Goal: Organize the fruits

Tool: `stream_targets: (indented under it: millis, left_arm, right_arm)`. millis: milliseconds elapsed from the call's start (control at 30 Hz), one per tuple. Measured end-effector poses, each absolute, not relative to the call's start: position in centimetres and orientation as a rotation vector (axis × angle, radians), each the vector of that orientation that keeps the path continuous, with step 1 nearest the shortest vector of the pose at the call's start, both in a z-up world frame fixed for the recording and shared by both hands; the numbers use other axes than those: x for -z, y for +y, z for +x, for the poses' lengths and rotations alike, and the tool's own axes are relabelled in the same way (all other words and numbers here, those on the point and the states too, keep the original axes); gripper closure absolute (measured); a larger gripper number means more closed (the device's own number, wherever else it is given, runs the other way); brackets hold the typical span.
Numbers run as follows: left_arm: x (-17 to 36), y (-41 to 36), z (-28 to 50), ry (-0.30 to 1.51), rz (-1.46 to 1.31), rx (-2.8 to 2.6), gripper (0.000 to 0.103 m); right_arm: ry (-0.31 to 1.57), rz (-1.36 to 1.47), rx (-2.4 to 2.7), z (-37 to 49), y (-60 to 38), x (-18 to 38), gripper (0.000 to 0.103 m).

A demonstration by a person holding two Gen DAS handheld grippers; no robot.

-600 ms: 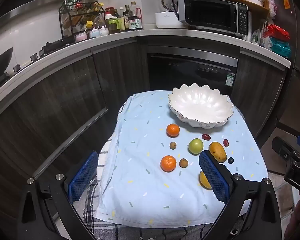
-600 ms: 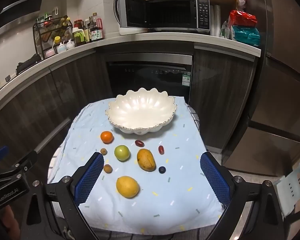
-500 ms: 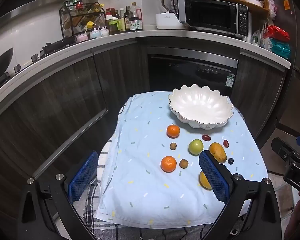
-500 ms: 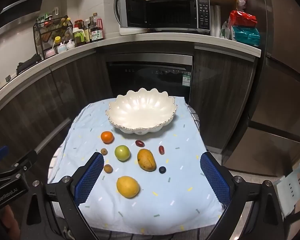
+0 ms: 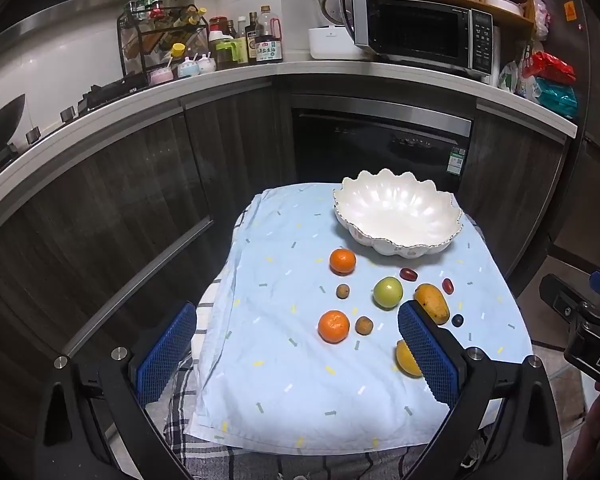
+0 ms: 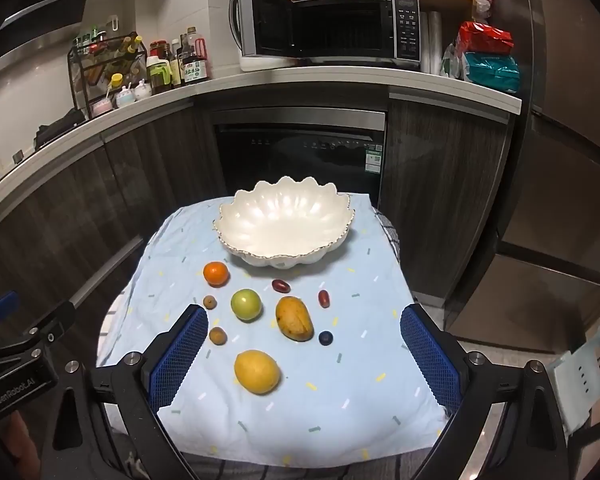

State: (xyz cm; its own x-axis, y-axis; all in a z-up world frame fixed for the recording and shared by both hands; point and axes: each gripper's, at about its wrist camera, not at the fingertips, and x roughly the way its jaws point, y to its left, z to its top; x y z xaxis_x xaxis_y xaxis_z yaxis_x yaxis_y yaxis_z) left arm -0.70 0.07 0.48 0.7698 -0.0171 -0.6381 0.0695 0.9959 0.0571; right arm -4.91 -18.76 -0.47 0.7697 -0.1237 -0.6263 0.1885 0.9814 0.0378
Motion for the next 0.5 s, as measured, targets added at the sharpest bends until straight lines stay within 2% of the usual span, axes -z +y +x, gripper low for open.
stream_targets:
  millis: [500]
  left_arm:
    - [-0.61, -0.01, -0.83, 0.689, 0.078, 0.047, 0.0]
  right_arm:
    - [0.668, 0.101, 0.171, -5.23, -18.73, 0.23, 0.005]
